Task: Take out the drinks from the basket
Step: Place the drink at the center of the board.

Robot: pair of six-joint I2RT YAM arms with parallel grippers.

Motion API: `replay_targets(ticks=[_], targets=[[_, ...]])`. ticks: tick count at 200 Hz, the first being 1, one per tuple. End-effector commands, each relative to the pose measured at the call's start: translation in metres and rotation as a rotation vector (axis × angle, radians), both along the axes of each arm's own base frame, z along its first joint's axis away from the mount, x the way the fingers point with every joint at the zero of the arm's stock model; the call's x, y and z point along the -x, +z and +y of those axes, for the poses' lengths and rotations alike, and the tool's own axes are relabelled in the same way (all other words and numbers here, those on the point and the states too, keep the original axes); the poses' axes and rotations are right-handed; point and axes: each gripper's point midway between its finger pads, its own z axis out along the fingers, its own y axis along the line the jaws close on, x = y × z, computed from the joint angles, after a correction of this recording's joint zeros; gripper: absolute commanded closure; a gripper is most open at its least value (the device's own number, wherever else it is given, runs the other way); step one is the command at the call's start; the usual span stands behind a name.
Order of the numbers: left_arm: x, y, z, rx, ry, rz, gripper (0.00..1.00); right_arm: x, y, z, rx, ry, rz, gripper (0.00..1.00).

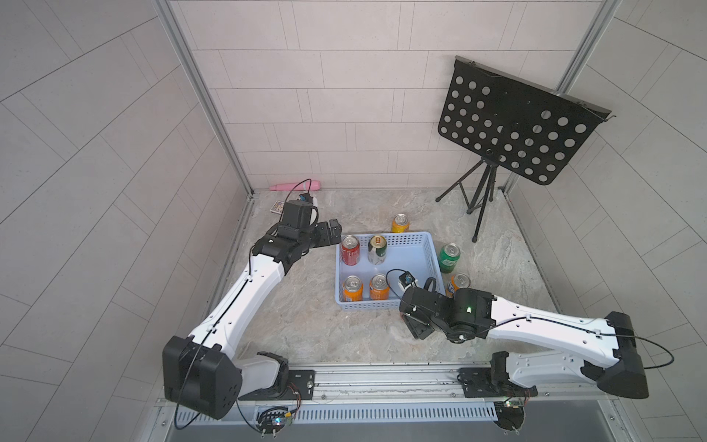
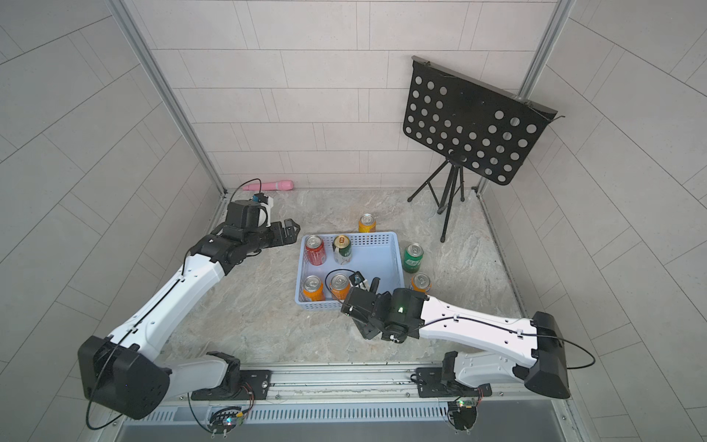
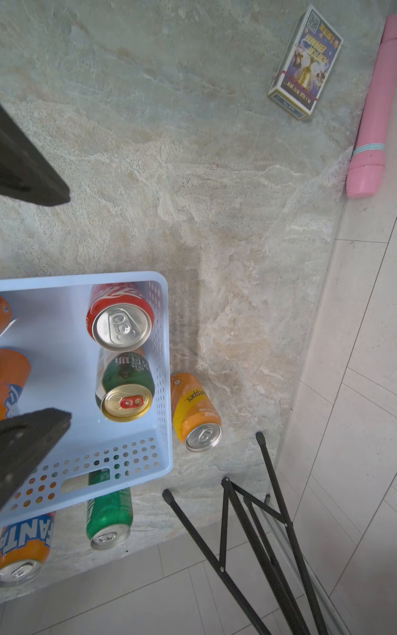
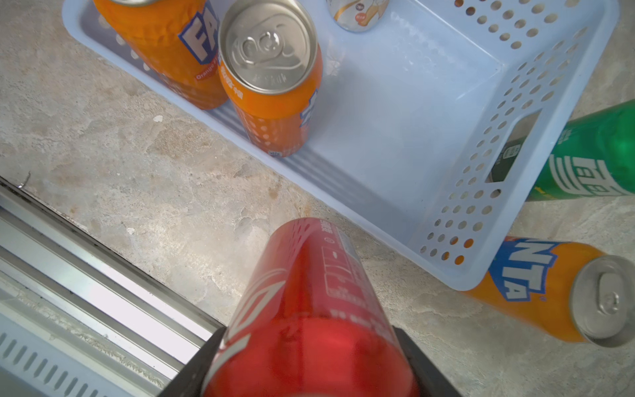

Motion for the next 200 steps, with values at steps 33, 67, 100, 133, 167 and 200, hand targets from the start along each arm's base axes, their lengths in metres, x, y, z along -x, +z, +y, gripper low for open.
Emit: replay_targets(ticks=[33,67,100,133,167,200], targets=[[0.002,-0.004,0.005,-0.026,0.012,0.002,0.0,-0.005,-0.014,0.017,-0.036,0.001,-0.034,0.81],[0.002,-0.004,0.005,-0.026,0.013,0.004,0.0,0.0,-0.028,0.019,-0.028,0.014,-0.012,0.81],[0.002,-0.005,0.004,-0.019,0.012,0.01,0.0,0.004,-0.044,0.022,-0.019,0.032,0.014,0.81],[0.002,-0.006,0.002,-0.013,0.007,0.014,0.0,0.006,-0.057,0.025,-0.006,0.036,0.037,0.81],[0.001,-0.006,0.002,-0.012,0.007,0.015,0.0,0.004,-0.064,0.026,0.031,0.041,0.042,0.78],[0.001,-0.006,0.002,-0.012,0.006,0.017,0.0,0.003,-0.072,0.027,0.067,0.043,0.049,0.65]])
